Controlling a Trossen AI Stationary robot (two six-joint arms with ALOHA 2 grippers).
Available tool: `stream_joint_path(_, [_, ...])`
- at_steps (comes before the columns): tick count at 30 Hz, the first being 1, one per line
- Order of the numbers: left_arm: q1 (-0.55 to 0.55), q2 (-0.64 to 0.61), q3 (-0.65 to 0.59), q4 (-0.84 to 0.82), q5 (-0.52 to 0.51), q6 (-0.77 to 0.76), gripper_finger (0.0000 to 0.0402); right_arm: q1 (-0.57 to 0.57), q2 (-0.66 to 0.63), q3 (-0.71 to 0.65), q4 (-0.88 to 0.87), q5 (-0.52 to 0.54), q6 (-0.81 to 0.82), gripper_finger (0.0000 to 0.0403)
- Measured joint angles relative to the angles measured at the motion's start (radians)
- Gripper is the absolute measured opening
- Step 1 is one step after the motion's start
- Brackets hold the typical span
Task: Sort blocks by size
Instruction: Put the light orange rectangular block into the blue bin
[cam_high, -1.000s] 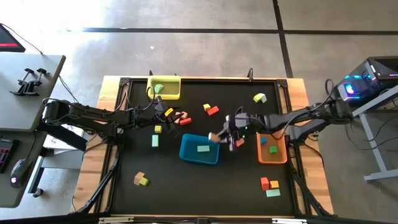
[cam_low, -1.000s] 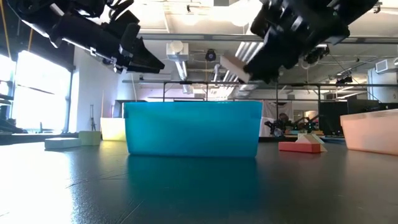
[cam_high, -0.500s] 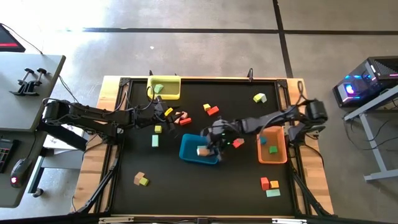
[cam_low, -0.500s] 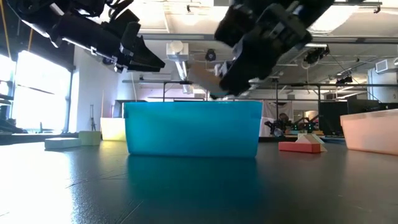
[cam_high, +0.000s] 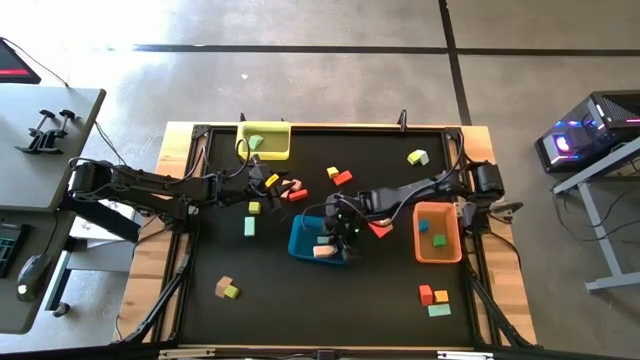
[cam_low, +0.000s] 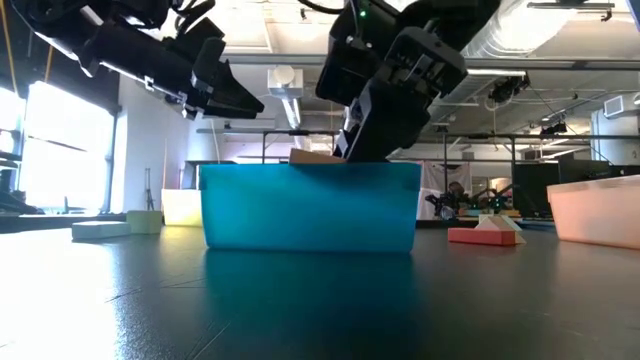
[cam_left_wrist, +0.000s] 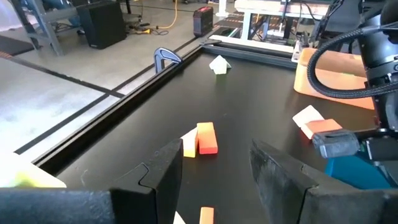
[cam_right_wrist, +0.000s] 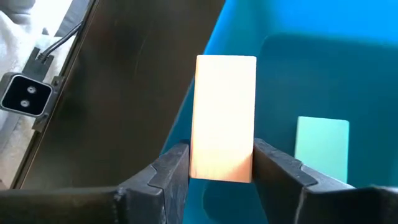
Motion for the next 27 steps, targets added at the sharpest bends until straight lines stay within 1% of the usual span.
stream_joint_path(6, [0.000,0.000,0.000,0.000,0.000,0.000,0.0170,-0.001,0.000,-0.001,-0.001,0.005,0.001,0.0161])
stream_joint_path(16, [0.000,0.000,0.000,0.000,0.000,0.000,0.0170,-0.026,0.000,-0.001,-0.037,0.010,0.058,0.0162])
stream_joint_path(19, [0.000,0.000,0.000,0.000,0.000,0.000,0.0170,-0.039,0.000,0.003,-0.090,0.004,0.078,0.0162])
stream_joint_path(23, [0.000,0.000,0.000,0.000,0.001,-0.001,0.0170,-0.046,0.000,0.026,-0.169,0.020,0.061,0.0162])
stream_joint_path(27, [0.000,0.000,0.000,0.000,0.001,-0.001,0.0170,-0.040,-0.008,0.051,-0.193,0.067,0.011,0.0162])
